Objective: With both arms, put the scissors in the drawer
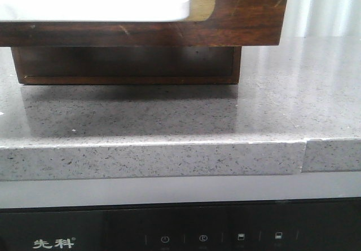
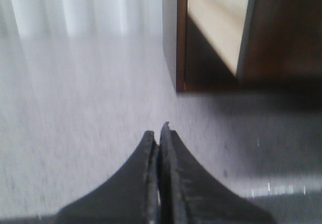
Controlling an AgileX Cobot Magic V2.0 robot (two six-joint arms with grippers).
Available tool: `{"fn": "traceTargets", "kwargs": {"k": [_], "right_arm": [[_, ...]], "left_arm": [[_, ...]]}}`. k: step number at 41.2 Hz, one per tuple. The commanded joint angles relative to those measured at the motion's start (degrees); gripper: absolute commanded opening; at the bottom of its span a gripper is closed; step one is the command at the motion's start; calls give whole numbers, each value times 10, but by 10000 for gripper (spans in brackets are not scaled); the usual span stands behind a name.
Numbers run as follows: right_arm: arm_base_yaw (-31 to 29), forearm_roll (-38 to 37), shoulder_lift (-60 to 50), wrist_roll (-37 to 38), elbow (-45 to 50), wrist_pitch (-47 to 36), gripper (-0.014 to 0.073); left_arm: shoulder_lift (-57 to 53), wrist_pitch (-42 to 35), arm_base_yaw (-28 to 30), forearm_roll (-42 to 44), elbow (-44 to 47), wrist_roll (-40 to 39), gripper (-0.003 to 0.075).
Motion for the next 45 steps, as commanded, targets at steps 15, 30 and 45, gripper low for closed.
{"fn": "traceTargets", "kwargs": {"k": [15, 30, 45], "right_arm": [[-3, -6, 6, -5, -12, -41, -68], [-3, -6, 6, -5, -12, -41, -68], [-3, -6, 6, -5, -12, -41, -68]], "left_arm": [[-11, -72, 4, -7, 13, -6, -20], [-11, -68, 20, -5, 13, -28, -20], [-11, -68, 20, 11, 13, -39, -20]]}}
